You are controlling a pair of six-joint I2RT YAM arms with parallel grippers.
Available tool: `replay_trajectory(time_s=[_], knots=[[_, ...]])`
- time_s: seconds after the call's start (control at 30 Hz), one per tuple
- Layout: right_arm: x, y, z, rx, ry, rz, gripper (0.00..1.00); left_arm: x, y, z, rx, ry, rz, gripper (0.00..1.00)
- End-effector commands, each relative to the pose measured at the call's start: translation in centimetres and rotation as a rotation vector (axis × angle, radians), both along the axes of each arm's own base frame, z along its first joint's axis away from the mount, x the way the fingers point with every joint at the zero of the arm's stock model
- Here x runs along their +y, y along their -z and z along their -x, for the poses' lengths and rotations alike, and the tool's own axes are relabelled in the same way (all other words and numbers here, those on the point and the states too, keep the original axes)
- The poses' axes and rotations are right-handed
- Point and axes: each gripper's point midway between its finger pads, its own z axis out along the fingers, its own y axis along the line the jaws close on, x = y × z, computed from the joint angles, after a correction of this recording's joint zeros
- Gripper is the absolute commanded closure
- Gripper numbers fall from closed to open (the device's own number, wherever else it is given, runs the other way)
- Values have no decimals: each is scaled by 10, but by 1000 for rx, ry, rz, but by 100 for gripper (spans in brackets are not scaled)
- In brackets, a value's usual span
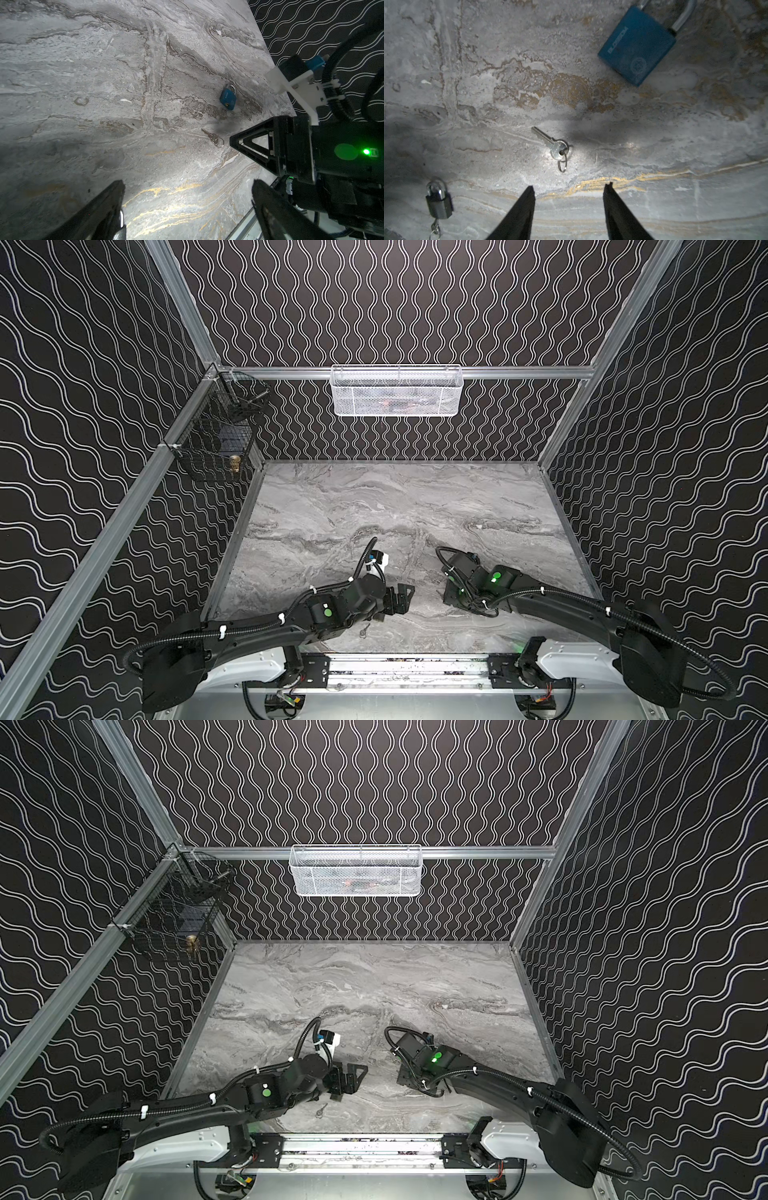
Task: Unlock with the key
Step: 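Move the right gripper over the silver key while the left gripper advances, then lower the right gripper and close it on the silver key's ring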
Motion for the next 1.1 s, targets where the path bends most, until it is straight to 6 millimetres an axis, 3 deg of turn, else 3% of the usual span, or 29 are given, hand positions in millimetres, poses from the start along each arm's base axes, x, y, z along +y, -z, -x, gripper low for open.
replay_trajectory(time_s=[0.0, 0.4, 1.07], knots=[[5, 1, -6, -20, 56, -15, 47, 4, -5, -6, -12, -55, 25, 1], [14, 11, -10, -21, 59, -1, 62, 10, 1, -7, -7, -73, -7, 1], [7, 27, -6, -11, 86, 41, 71, 7, 4, -6, 2, -61, -16, 1]])
